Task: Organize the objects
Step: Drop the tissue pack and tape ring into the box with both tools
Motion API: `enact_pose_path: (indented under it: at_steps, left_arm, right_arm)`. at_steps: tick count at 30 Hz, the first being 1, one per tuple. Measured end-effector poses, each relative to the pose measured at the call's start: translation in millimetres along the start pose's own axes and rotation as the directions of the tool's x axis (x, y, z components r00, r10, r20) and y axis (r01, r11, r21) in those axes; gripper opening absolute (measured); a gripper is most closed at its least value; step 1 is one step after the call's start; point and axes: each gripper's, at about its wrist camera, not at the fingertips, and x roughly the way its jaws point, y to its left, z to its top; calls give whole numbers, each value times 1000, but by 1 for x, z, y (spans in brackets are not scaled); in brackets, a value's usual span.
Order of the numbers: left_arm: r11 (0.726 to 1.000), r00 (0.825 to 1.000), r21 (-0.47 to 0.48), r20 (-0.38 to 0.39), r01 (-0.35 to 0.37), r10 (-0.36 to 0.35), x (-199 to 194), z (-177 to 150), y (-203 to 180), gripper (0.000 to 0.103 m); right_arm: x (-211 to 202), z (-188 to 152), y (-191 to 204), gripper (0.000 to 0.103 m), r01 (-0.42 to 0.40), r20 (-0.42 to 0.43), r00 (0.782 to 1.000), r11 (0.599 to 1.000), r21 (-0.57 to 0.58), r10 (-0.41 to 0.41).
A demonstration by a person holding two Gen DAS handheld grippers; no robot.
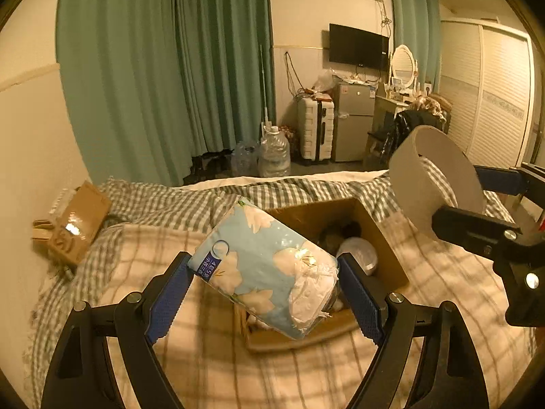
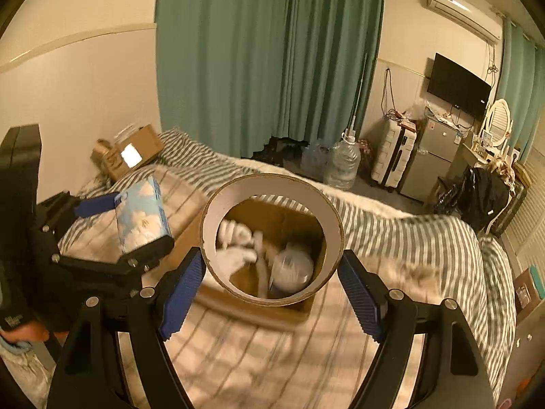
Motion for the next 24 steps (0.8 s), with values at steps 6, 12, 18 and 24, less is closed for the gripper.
enact_pose_path:
  at_steps: [6,12,18,24]
  left_arm:
    - [997,998,40,-27,63,-62,60,3,-3,87]
    - [995,996,78,-73,65,-59,101,-13,-7,87]
    - [998,990,51,-136,47,-40,124,-27,-3,91]
    - [997,997,76,-82,-6,12,100,-21,-9,103]
  right_arm:
    - [68,23,-12,79,-2,-59,998,999,33,4]
    - [134,12,-18,79,-13,-141,990,999,52,20]
    - [161,-2,-24,82,-31,-143,989,995,97,45]
    - [137,4,-34,102,31,-64,998,993,111,-24]
